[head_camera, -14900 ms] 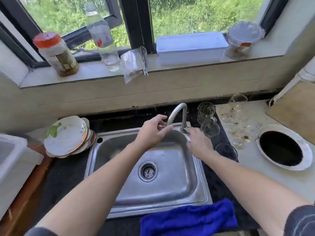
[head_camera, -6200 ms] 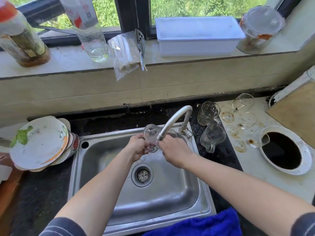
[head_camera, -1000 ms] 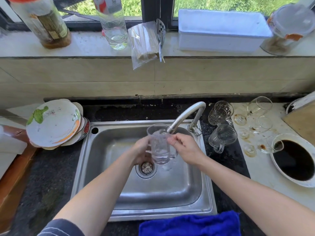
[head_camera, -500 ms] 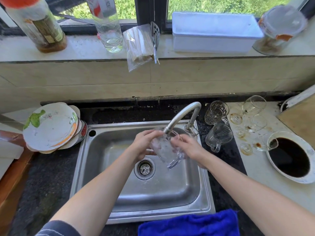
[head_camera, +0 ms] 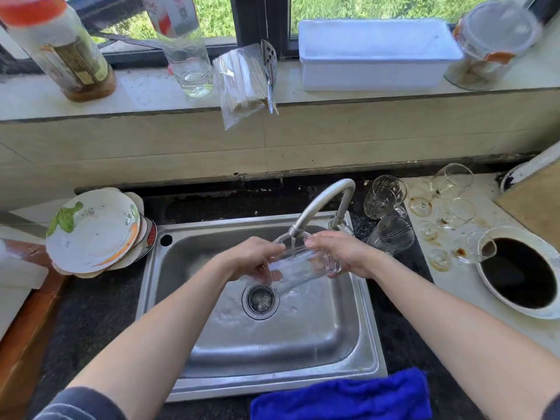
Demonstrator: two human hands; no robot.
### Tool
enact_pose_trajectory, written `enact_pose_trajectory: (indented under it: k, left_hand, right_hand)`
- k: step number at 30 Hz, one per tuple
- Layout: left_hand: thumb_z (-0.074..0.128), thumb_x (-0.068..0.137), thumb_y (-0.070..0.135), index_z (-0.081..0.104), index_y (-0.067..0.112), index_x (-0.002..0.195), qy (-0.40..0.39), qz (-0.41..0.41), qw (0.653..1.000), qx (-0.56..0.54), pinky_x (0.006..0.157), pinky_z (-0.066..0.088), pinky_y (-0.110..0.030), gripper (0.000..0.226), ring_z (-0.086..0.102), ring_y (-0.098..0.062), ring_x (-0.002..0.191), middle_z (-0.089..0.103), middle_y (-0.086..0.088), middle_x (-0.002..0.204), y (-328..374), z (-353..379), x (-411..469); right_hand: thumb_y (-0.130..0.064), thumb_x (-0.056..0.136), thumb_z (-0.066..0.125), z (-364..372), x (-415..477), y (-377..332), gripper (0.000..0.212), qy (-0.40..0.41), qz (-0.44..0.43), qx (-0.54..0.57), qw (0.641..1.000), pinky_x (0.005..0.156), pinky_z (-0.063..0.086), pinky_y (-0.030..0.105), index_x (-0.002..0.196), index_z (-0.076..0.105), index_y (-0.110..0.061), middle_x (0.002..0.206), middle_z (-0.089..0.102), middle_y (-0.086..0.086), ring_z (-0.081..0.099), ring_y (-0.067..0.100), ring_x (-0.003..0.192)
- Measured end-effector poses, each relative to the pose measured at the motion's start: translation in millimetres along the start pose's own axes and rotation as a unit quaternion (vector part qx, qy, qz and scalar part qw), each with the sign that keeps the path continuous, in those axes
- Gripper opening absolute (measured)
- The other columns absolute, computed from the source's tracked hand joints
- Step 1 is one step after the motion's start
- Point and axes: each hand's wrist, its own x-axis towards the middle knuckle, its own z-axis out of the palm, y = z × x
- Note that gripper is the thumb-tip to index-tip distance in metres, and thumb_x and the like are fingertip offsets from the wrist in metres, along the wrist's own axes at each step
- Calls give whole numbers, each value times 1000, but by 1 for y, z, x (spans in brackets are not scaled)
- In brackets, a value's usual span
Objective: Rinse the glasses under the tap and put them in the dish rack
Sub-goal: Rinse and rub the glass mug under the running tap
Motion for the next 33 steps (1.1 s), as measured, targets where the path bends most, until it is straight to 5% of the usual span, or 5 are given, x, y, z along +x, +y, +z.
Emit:
enact_pose_trajectory:
  k: [9,20,24,28,33]
  left_hand:
    - [37,95,-1,36,12,91,95,40,989,-106,45,54,-36,13,60,-27,55,56,-23,79,-8,30,-1]
    - [47,87,-7,35,13,88,101,42,986,-129,56,55,-38,24,65,-33,62,61,-23,76,-20,18,-8]
    - [45,88,-6,35,13,89,28,30,988,-147,57,54,-38,21,67,-39,71,65,-22,74,-23,19,-13]
    - [44,95,1,44,4,112,19,31,984,-175,57,56,-36,17,66,-31,61,69,-23,84,-25,12,-14]
    - [49,92,1,41,22,136,58,128,989,-39,70,58,-36,50,64,-24,83,57,-13,115,-20,8,-22]
  right_hand:
    - [-50,93,51,63,3,23,66,249,-162,-227,927,117,23,47,150,28,-27,160,17,-2,19,17,146]
    - [-49,91,52,75,6,14,67,192,-156,-158,956,113,28,50,147,28,-22,159,17,4,22,24,145]
    - [-56,76,49,54,21,-10,75,252,-68,-4,965,95,45,47,143,37,-25,141,50,10,53,28,116]
    - [-19,89,58,54,17,-13,27,211,-49,39,975,63,53,38,116,57,-19,97,65,5,59,16,71]
    - [-41,64,75,39,20,-21,56,230,21,146,962,71,60,46,113,56,-21,106,65,4,69,29,85]
